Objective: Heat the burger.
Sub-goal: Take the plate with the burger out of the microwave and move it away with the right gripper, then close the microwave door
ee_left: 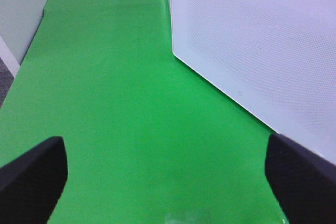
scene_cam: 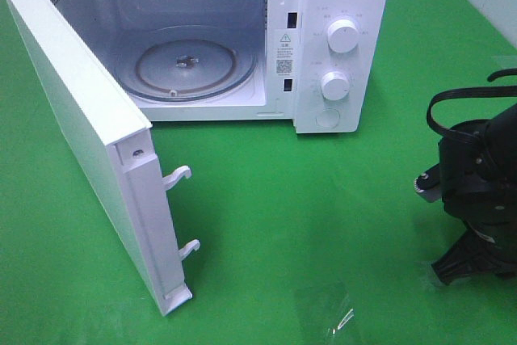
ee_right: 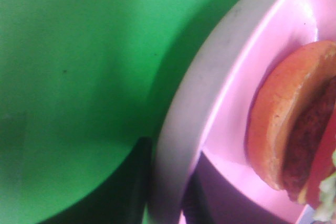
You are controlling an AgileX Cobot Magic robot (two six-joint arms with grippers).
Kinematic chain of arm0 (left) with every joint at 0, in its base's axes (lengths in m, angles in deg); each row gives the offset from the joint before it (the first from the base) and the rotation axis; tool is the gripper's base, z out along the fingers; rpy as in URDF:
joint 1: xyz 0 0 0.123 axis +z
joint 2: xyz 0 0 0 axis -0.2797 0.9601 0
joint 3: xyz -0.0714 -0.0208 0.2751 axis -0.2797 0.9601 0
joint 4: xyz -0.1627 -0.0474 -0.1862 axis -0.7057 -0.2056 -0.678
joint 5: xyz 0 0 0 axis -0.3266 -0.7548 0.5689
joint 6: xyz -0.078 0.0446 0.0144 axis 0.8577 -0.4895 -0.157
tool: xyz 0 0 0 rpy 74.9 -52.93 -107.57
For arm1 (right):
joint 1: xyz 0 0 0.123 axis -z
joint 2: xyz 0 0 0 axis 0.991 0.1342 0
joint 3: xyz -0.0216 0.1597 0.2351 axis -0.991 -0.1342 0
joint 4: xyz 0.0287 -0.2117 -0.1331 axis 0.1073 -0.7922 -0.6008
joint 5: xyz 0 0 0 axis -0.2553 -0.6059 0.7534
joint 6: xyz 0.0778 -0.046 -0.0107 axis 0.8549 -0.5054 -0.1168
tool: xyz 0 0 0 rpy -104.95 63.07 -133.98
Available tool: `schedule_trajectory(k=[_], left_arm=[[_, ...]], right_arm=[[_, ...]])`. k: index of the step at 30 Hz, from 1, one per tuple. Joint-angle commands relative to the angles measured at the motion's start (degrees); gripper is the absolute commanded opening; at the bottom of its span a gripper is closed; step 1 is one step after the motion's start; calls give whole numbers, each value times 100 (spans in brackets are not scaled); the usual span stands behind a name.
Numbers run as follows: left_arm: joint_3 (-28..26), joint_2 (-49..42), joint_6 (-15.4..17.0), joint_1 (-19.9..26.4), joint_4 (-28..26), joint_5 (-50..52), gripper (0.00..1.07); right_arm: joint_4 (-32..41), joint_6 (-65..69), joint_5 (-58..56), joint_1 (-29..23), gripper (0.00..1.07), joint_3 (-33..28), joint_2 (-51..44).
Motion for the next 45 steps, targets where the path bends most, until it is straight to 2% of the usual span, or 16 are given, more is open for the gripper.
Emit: schedule_trajectory(k=[1, 2, 3, 4, 11, 13, 20, 22, 25, 31, 39, 40, 45], left_arm=[[-17, -97, -6, 17, 0, 29, 94], [-17, -97, -6, 17, 0, 29, 94], [-17, -97, -6, 17, 0, 29, 94], [-17, -97, -6, 17, 0, 29, 94], [-17, -97, -6, 17, 0, 29, 94], [-17, -97, -6, 17, 0, 29, 94], [-17, -97, -6, 17, 0, 29, 94], [-17, -97, -6, 17, 0, 29, 94], [-17, -97, -6, 17, 0, 29, 94], [-17, -97, -6, 17, 0, 29, 94], [-17, -97, -6, 17, 0, 29, 94], [-17, -97, -6, 17, 0, 29, 94], [-17, -97, -6, 17, 0, 29, 94]], right_arm=[[143, -149, -149, 29, 36, 80, -34], [384, -372, -166, 29, 43, 132, -160], [384, -372, -166, 29, 43, 132, -160], [533, -636, -155, -11, 49, 183, -418], [1003, -1473, 6, -23, 55, 275, -1633], [1518, -2424, 52, -23, 61, 292, -2733], [2286, -3541, -355, -23, 72, 338, -3965], [2802, -4200, -653, -23, 79, 338, -4945], [2905, -4320, -728, -23, 79, 338, -5111], [3398, -4824, -1375, -23, 76, 304, -6446], [3552, -4841, -1753, -11, 77, 304, -7557], [3564, -4841, -1719, 74, 77, 304, -7884], [3661, -4933, -1627, 441, 77, 304, -8359]])
